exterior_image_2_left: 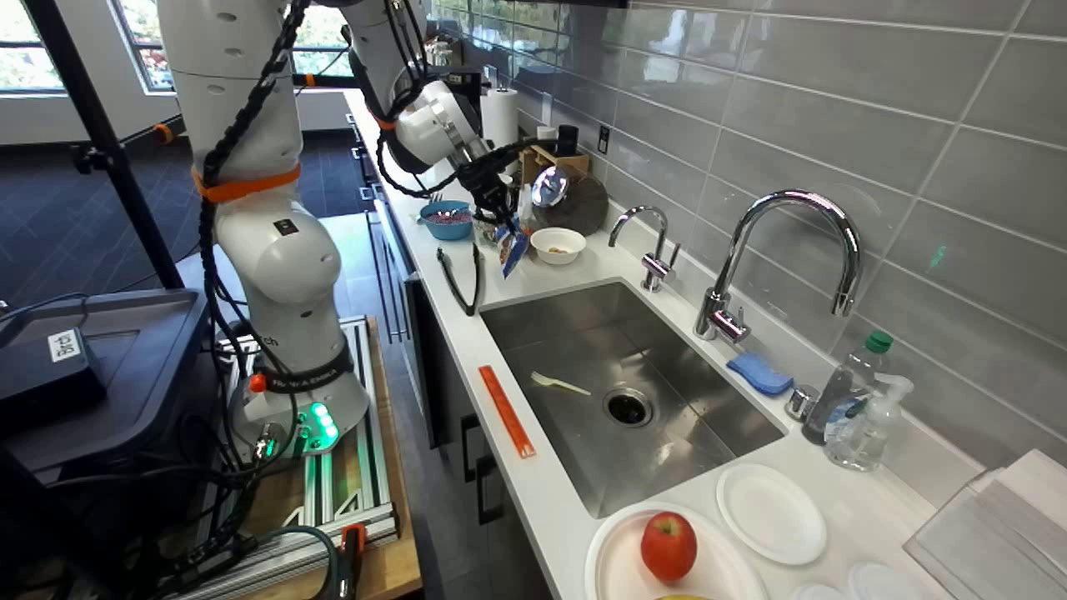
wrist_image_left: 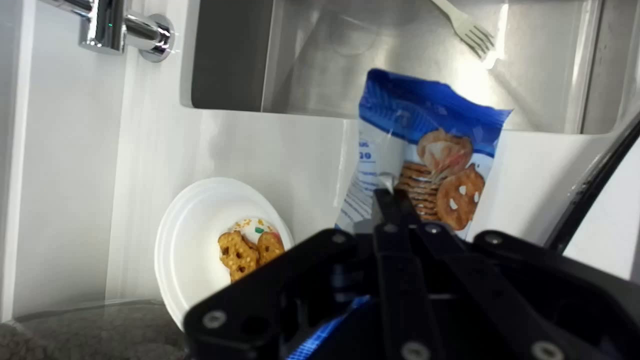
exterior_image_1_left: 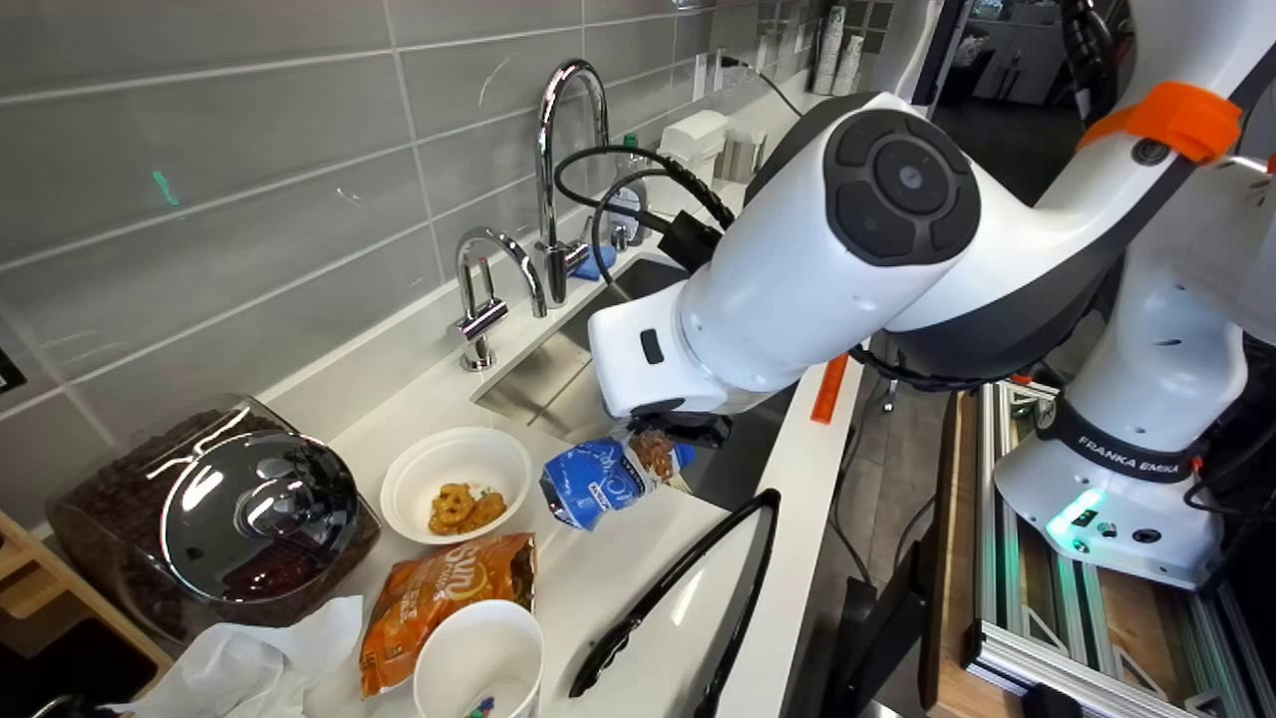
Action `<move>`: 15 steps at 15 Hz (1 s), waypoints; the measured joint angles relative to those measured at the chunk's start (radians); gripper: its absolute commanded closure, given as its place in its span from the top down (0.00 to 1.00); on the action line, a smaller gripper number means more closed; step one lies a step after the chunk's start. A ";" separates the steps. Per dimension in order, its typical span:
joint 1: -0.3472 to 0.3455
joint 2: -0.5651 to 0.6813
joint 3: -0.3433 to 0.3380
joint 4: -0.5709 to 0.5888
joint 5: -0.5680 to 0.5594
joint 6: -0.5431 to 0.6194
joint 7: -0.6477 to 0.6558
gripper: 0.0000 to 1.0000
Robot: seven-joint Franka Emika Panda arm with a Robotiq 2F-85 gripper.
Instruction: Pour the contents of the blue packet into the white bowl
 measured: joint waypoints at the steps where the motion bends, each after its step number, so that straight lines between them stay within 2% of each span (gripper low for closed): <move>1: -0.006 -0.006 -0.010 -0.017 0.019 0.027 0.001 0.00; 6: -0.025 -0.006 -0.047 -0.063 0.056 0.119 0.007 0.00; 15: -0.041 0.055 -0.074 -0.066 0.056 0.287 0.008 0.00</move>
